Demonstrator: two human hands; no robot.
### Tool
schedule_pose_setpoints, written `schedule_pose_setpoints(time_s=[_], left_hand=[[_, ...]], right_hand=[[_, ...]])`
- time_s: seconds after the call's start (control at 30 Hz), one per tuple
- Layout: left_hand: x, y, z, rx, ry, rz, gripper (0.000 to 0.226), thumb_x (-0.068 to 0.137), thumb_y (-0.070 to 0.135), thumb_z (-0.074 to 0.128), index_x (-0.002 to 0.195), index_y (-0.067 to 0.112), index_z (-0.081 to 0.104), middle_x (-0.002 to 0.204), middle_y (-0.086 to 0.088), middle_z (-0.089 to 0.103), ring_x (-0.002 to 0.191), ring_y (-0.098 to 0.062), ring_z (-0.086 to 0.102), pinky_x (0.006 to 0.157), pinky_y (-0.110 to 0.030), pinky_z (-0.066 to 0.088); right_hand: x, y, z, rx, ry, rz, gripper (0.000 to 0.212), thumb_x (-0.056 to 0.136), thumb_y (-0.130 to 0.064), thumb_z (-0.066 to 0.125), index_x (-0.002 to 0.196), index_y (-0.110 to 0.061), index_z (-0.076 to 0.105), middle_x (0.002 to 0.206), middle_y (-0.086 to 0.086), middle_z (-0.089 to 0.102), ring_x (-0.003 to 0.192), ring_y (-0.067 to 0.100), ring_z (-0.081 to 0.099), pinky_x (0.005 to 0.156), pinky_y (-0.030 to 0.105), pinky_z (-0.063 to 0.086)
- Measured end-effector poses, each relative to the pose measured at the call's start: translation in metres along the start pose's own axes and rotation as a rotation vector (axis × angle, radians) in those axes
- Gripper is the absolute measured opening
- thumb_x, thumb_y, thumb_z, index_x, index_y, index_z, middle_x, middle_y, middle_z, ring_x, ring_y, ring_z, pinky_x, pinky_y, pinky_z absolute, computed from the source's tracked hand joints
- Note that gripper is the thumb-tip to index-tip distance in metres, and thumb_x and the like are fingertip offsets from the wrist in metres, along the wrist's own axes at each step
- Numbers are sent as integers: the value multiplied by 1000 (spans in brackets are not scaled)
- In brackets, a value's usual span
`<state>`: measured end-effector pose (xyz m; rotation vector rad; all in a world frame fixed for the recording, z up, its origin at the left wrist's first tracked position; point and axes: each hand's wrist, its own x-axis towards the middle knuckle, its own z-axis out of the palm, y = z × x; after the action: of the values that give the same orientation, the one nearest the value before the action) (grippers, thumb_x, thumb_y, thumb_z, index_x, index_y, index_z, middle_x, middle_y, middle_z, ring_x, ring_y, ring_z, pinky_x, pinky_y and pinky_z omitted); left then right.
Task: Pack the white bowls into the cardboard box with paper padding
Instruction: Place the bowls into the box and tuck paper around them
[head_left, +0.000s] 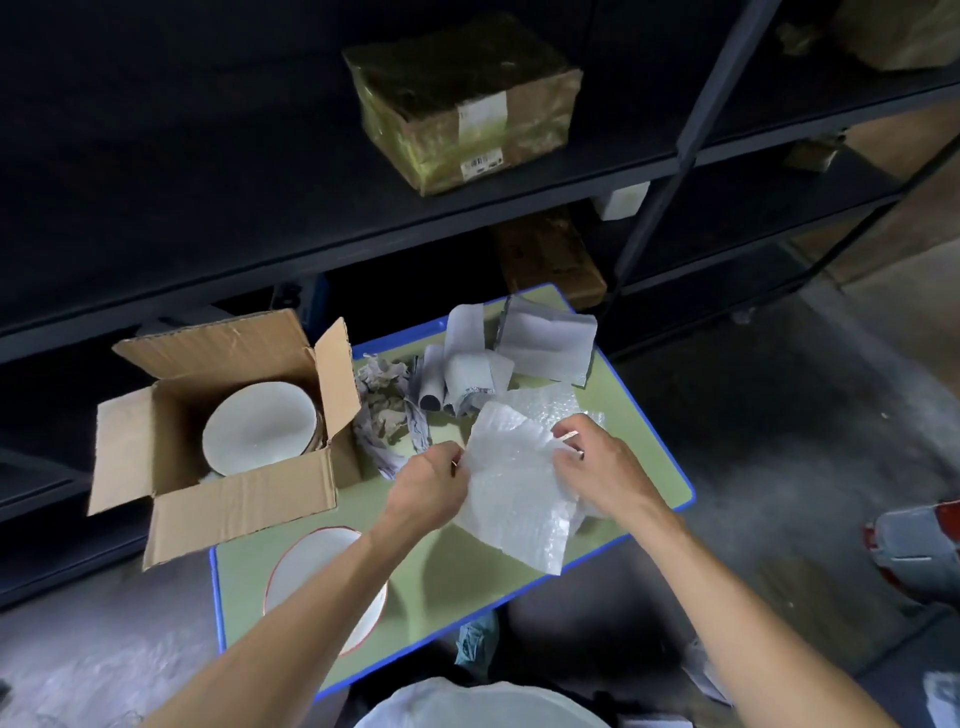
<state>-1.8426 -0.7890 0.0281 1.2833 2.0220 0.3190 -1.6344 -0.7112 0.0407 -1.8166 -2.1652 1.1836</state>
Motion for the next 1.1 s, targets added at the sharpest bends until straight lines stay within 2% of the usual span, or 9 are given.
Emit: schedule_pose_setpoints(time_s=[0.07, 0.13, 0.2, 0.3, 0.43, 0.57, 0.67, 0.87, 1.1], left_hand=[[-12, -5, -5, 15, 40, 30, 19, 98, 24, 46, 83, 13, 50, 79, -5, 55, 78, -30, 55, 62, -32, 34], [-23, -9, -9, 11, 68, 66, 19, 98, 22, 46, 83, 13, 50, 78, -4, 56, 74, -28, 53, 61, -32, 33], [-35, -14, -11, 10, 97, 89, 19, 99, 22, 46, 82, 14, 49, 78, -5, 56, 75, -30, 56, 60, -32, 34], [-55, -27, -13, 19, 178, 84, 21, 100, 26, 44, 84, 15, 51, 82, -6, 60, 79, -32, 60, 63, -35, 41], [-87, -59, -14, 1, 275, 41, 27, 102, 29, 43, 114, 16, 63, 106, -6, 66, 89, -29, 65, 78, -40, 51], [-110, -94, -17, 78, 373, -74, 29, 100, 27, 44, 122, 20, 61, 109, -3, 62, 94, -25, 61, 79, -36, 48], [-119, -118, -20, 144, 404, -188, 31, 99, 26, 48, 128, 20, 54, 113, -3, 54, 98, -25, 56, 72, -35, 47], [-112, -147, -26, 266, 333, -368, 28, 99, 28, 49, 125, 18, 51, 113, -3, 47, 98, -24, 54, 63, -33, 45], [-104, -158, -29, 226, 248, -312, 28, 103, 21, 44, 130, 16, 52, 104, -11, 70, 90, -35, 66, 69, -37, 48]], right_hand=[[-1, -9, -1, -30, -85, -41, 16, 87, -29, 53, 94, -41, 60, 87, -16, 53, 83, 13, 54, 71, 28, 42], [-3, -23, 2, -97, -156, -92, 16, 85, -32, 55, 71, -27, 50, 69, -8, 45, 65, 15, 43, 57, 30, 33], [-4, -36, 9, -159, -222, -138, 22, 89, -32, 55, 75, -15, 51, 72, 1, 54, 64, 18, 48, 57, 34, 36], [-4, -51, 22, -229, -287, -190, 19, 92, -28, 52, 81, -12, 55, 79, 5, 62, 72, 23, 56, 63, 35, 44], [-2, -65, 39, -283, -310, -220, 19, 95, -28, 51, 82, -14, 52, 83, 6, 61, 75, 23, 58, 67, 36, 47], [2, -74, 52, -281, -345, -243, 23, 100, -31, 49, 78, -23, 47, 80, -2, 56, 68, 13, 52, 59, 30, 40], [6, -80, 61, -266, -362, -232, 20, 99, -30, 47, 81, -22, 51, 80, -1, 58, 68, 15, 51, 58, 30, 37], [7, -81, 71, -309, -327, -220, 21, 101, -28, 45, 95, -13, 58, 87, 6, 64, 80, 25, 62, 70, 37, 50], [9, -74, 75, -295, -307, -182, 20, 99, -28, 43, 91, -18, 58, 80, 1, 63, 66, 17, 58, 54, 29, 39]])
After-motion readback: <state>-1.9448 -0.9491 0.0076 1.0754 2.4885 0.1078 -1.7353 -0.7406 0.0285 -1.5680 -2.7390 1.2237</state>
